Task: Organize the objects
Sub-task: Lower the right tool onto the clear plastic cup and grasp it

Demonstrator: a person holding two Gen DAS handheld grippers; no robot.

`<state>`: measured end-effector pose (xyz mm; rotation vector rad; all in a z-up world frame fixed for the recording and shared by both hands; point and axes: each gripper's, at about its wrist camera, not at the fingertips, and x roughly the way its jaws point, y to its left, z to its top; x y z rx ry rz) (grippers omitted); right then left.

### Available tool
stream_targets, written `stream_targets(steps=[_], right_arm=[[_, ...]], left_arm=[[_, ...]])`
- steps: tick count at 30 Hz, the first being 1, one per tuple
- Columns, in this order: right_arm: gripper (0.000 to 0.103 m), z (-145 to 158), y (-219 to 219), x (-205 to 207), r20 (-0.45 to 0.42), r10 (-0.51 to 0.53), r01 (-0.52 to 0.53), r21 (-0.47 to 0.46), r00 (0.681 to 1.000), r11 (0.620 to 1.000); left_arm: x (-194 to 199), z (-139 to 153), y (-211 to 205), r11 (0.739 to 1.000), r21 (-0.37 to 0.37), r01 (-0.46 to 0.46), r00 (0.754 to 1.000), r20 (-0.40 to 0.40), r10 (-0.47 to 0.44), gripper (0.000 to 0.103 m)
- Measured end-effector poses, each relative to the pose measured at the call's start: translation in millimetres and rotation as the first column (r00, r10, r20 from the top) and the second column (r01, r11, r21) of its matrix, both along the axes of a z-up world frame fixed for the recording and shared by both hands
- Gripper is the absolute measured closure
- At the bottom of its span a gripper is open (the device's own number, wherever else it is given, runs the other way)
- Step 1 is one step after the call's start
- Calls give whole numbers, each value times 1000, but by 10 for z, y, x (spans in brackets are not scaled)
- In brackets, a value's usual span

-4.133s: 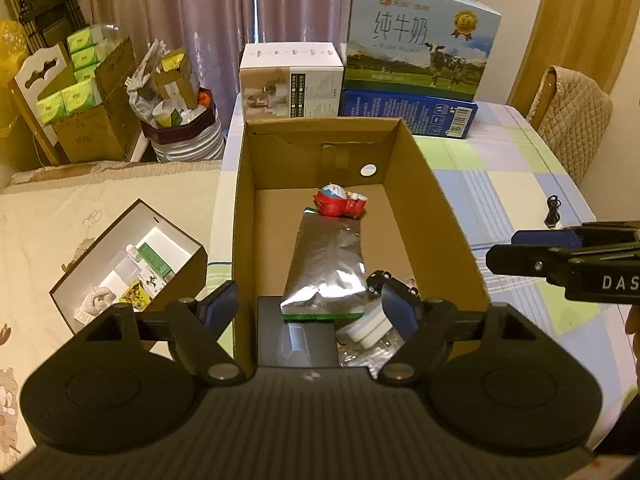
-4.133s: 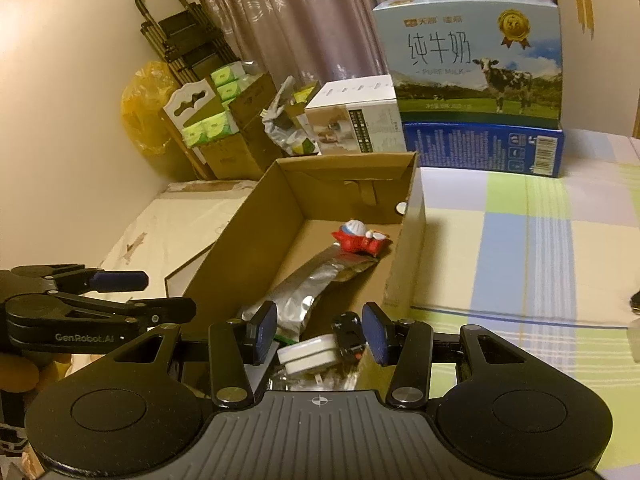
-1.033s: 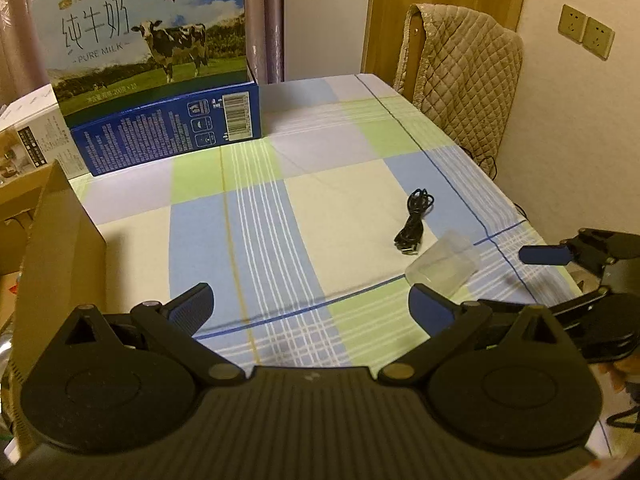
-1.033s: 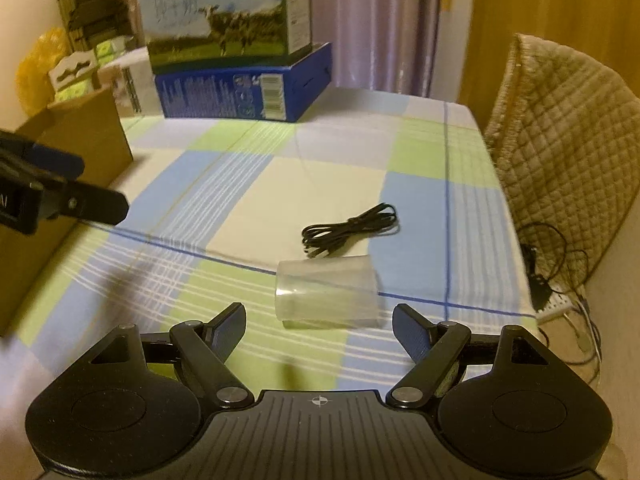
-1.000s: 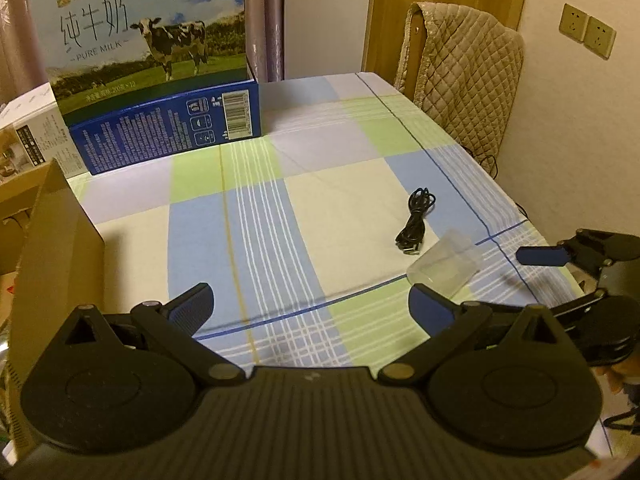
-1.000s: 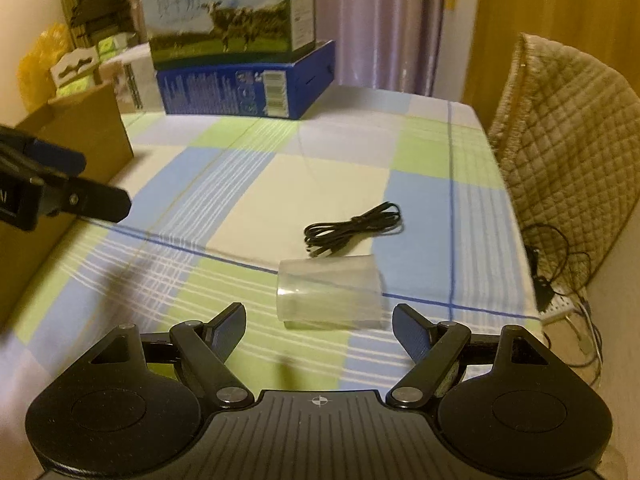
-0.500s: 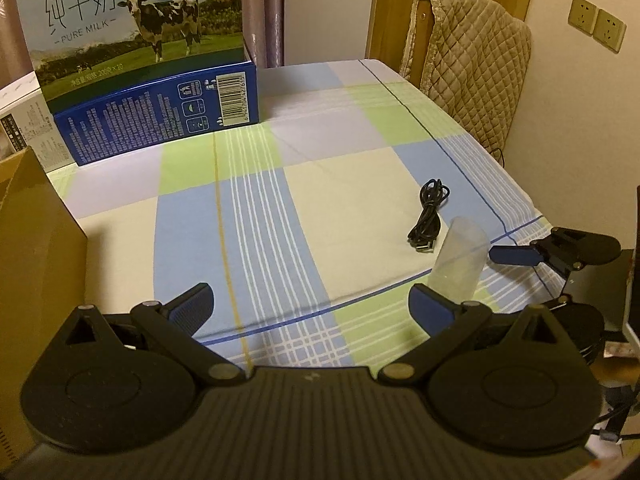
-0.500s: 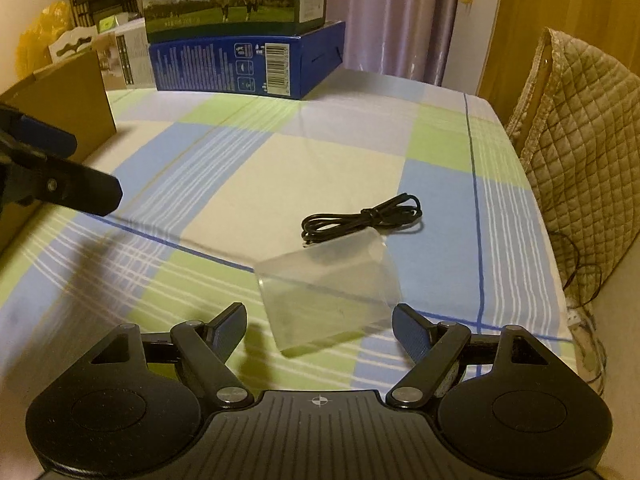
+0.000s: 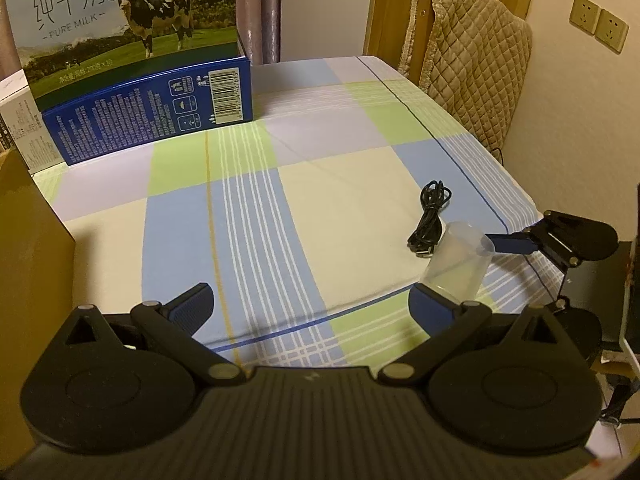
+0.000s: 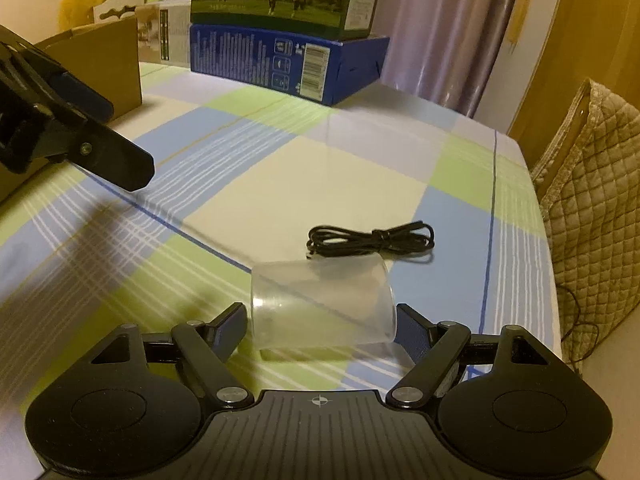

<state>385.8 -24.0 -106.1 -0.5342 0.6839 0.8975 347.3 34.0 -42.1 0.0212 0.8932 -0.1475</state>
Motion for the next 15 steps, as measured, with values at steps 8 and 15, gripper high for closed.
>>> stream_targets(steps=[8,15], right_arm=[[34,128,-217,-11,15,-64,63,54,998,997],[34,228,-477,194,5,-189,187,104,982,977]], left_arm=[[66,-21,-84,999,4,34,999,-11,-34,1],[235,-92,-319,995,-6,100,995,-10,-101,12]])
